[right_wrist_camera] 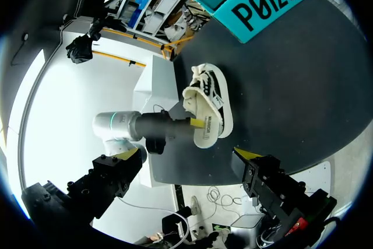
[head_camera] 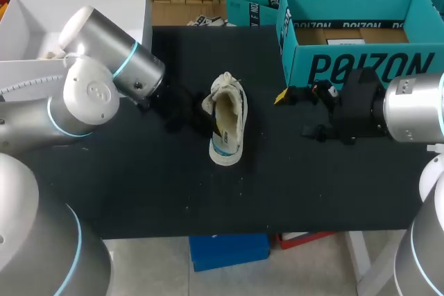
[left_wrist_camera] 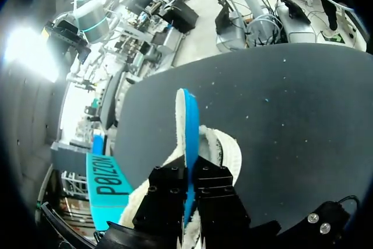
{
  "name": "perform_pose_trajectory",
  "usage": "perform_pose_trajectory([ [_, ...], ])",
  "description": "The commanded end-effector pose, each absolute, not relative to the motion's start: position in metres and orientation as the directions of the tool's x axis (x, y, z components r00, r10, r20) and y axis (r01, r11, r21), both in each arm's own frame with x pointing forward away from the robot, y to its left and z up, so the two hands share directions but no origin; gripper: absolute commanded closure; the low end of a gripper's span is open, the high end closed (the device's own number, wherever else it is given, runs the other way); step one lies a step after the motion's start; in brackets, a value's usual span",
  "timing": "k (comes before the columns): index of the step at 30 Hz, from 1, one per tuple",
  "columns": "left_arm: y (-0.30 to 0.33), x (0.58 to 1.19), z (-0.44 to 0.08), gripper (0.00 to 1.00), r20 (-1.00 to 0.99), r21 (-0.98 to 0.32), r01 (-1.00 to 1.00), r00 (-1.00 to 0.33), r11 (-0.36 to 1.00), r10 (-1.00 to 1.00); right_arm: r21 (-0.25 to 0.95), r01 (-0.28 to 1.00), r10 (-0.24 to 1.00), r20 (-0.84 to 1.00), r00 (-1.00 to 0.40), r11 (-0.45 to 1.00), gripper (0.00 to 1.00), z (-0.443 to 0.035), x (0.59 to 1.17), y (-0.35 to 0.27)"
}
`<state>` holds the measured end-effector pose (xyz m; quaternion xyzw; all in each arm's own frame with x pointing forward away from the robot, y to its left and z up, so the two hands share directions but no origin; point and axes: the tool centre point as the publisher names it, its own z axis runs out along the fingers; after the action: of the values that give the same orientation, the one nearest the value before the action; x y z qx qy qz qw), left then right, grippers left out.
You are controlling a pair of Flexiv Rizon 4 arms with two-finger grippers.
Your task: Take the shoe out of the shoebox, open the shoe tongue, remove and reinsert the insole, then place the shoe into the shoebox
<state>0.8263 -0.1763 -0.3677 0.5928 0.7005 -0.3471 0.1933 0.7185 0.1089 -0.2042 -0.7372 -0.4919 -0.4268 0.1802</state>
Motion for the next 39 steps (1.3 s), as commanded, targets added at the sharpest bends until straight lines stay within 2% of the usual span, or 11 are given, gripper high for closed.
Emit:
perform_pose_trajectory([
  [1, -0.182, 0.833, -0.371, 1.0, -0.67, -0.246, 0.967, -0.222, 0.07, 0.708, 0.154, 0.879, 0.571, 0.807, 0.152, -0.451, 0.0, -0.205, 0.719, 0.109],
  [23, -0.177, 0.86, -0.379, 1.0, -0.639, -0.209, 0.967, -0.246, 0.143, 0.729, 0.154, 0.879, 0.571, 0.807, 0.152, -0.451, 0.0, -0.205, 0.719, 0.109],
  [39, -0.182, 0.834, -0.366, 1.0, -0.66, -0.217, 0.972, -0.214, 0.09, 0.721, 0.154, 0.879, 0.571, 0.807, 0.152, -0.451, 0.0, -0.205, 0.719, 0.109],
])
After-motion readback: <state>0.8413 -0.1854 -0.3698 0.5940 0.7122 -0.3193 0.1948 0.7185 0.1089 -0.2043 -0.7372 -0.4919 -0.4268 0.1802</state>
